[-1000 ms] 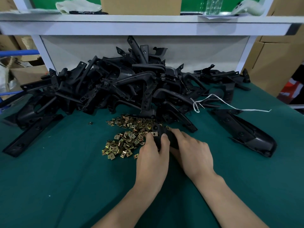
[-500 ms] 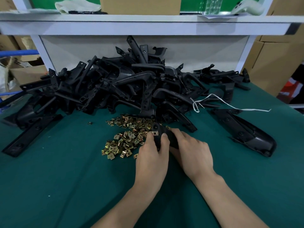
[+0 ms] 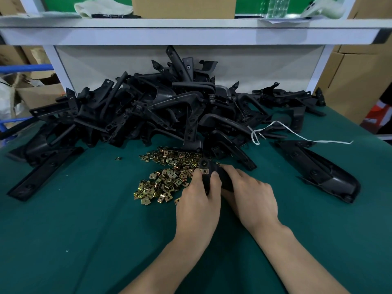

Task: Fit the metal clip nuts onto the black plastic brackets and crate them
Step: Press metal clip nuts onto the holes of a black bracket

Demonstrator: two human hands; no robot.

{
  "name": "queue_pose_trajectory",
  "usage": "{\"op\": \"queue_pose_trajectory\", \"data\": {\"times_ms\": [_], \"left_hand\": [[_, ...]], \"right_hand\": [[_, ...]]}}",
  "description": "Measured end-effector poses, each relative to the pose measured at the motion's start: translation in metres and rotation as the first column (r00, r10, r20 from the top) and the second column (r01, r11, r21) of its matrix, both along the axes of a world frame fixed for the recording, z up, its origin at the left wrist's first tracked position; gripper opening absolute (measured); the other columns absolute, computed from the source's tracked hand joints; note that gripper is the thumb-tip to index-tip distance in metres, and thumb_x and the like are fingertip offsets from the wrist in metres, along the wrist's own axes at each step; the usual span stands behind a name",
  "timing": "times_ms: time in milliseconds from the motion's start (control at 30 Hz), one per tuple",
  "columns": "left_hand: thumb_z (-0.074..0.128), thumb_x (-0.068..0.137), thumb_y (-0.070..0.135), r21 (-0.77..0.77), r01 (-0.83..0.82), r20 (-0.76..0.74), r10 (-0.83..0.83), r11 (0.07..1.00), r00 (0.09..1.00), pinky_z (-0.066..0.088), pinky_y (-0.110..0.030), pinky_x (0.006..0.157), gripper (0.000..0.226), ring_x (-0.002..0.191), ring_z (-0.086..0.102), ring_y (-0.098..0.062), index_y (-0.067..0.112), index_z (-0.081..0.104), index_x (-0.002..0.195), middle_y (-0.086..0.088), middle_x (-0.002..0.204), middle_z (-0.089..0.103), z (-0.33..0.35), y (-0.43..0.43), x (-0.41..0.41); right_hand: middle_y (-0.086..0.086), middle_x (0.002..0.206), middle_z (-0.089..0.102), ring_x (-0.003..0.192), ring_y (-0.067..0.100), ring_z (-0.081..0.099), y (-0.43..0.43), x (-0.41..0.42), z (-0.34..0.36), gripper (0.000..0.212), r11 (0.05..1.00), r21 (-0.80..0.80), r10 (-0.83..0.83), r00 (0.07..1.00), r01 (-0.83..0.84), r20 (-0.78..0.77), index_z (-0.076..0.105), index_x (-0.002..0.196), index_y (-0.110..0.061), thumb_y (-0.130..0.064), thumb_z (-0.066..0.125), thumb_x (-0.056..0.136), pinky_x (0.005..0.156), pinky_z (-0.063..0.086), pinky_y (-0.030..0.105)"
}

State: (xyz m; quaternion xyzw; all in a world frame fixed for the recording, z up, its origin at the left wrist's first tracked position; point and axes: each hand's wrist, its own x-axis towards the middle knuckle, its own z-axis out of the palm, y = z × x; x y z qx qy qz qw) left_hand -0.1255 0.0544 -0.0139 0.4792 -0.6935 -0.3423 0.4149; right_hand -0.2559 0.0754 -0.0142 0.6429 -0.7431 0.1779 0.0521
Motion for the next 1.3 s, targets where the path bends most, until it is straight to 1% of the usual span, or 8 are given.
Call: {"op": "queue_pose_trajectory", "data": {"times_ms": [167, 267, 500, 700, 867, 1033, 1200, 1300], "left_hand": [[0.029, 0.095, 0.055, -0.043, -0.008, 0.103, 0.013, 0.999, 0.995, 0.054, -0.048, 0.075, 0.04, 0.078, 0.066, -0.023, 0.023, 0.05, 0.105, 0.002, 0.084, 0.067, 0.0034, 0.0003, 0.0001], [0.026, 0.095, 0.055, -0.027, -0.016, 0.145, 0.019, 1.0, 0.989, 0.054, -0.048, 0.07, 0.037, 0.069, 0.064, -0.022, 0.024, 0.045, 0.1, 0.001, 0.077, 0.065, 0.0046, 0.0013, 0.0003], [0.037, 0.097, 0.055, 0.002, -0.058, 0.121, 0.058, 0.998, 0.991, 0.054, -0.047, 0.068, 0.031, 0.067, 0.064, -0.022, 0.027, 0.049, 0.104, 0.002, 0.072, 0.064, 0.0041, -0.0011, 0.0024], [0.034, 0.098, 0.054, -0.042, -0.073, 0.152, 0.079, 0.996, 0.985, 0.052, -0.043, 0.066, 0.034, 0.066, 0.062, -0.018, 0.025, 0.052, 0.101, 0.005, 0.071, 0.064, 0.0035, -0.0006, 0.0018], [0.038, 0.1, 0.053, -0.061, -0.09, 0.186, 0.1, 0.994, 0.977, 0.042, -0.038, 0.054, 0.035, 0.056, 0.054, -0.02, 0.022, 0.051, 0.091, 0.004, 0.059, 0.055, 0.0032, -0.0014, 0.0027], [0.038, 0.1, 0.053, -0.049, -0.069, 0.196, 0.077, 0.996, 0.978, 0.053, -0.043, 0.065, 0.037, 0.064, 0.064, -0.022, 0.021, 0.053, 0.091, 0.002, 0.07, 0.068, 0.0033, -0.0024, 0.0025], [0.038, 0.099, 0.054, -0.127, -0.083, 0.233, 0.111, 0.988, 0.966, 0.037, -0.035, 0.052, 0.036, 0.054, 0.054, -0.02, 0.024, 0.049, 0.082, 0.004, 0.056, 0.053, 0.0027, -0.0036, 0.0052], [0.032, 0.099, 0.057, -0.165, -0.059, 0.23, 0.096, 0.985, 0.968, 0.039, -0.035, 0.053, 0.041, 0.057, 0.052, -0.016, 0.03, 0.044, 0.07, 0.007, 0.055, 0.05, 0.0069, -0.0053, 0.0077]], "right_hand": [[-0.011, 0.118, 0.065, 0.091, 0.019, 0.069, 0.0, 0.0002, 0.0005, 0.048, 1.0, -0.013, -0.002, 1.0, 0.003, 0.025, 0.038, 0.143, -0.036, -0.049, 0.048, 0.098, 0.069, 0.052, 0.036], [-0.011, 0.117, 0.066, 0.089, 0.017, 0.069, -0.0004, 0.0005, -0.0006, 0.047, 1.0, -0.01, 0.0, 1.0, 0.0, 0.006, 0.038, 0.142, -0.036, -0.046, 0.052, 0.097, 0.067, 0.051, 0.035], [-0.011, 0.114, 0.067, 0.086, 0.018, 0.069, 0.0005, -0.0002, -0.0014, 0.046, 1.0, -0.012, 0.028, 1.0, -0.028, 0.009, 0.042, 0.138, -0.034, -0.046, 0.054, 0.096, 0.065, 0.052, 0.035], [-0.01, 0.112, 0.067, 0.086, 0.019, 0.069, -0.0006, -0.0006, -0.0021, 0.043, 0.999, -0.017, 0.034, 0.999, -0.034, 0.008, 0.043, 0.135, -0.034, -0.046, 0.054, 0.096, 0.064, 0.051, 0.035], [-0.011, 0.111, 0.068, 0.086, 0.019, 0.069, -0.0013, -0.0016, -0.0039, 0.041, 0.999, -0.03, 0.034, 0.999, -0.033, 0.024, 0.043, 0.133, -0.035, -0.046, 0.056, 0.095, 0.061, 0.046, 0.033], [-0.011, 0.111, 0.068, 0.086, 0.019, 0.069, -0.0016, -0.0016, -0.0051, 0.041, 0.999, -0.034, 0.03, 0.999, -0.03, 0.012, 0.043, 0.133, -0.036, -0.048, 0.054, 0.096, 0.06, 0.043, 0.033], [-0.01, 0.11, 0.068, 0.087, 0.019, 0.069, -0.001, -0.0024, -0.0046, 0.041, 0.998, -0.061, 0.026, 0.999, -0.023, 0.041, 0.045, 0.133, -0.036, -0.05, 0.051, 0.095, 0.06, 0.043, 0.033], [-0.011, 0.106, 0.069, 0.085, 0.019, 0.068, -0.0006, -0.0032, -0.0045, 0.039, 0.995, -0.095, 0.026, 0.997, -0.019, 0.073, 0.047, 0.13, -0.037, -0.052, 0.052, 0.094, 0.059, 0.039, 0.031]]}}
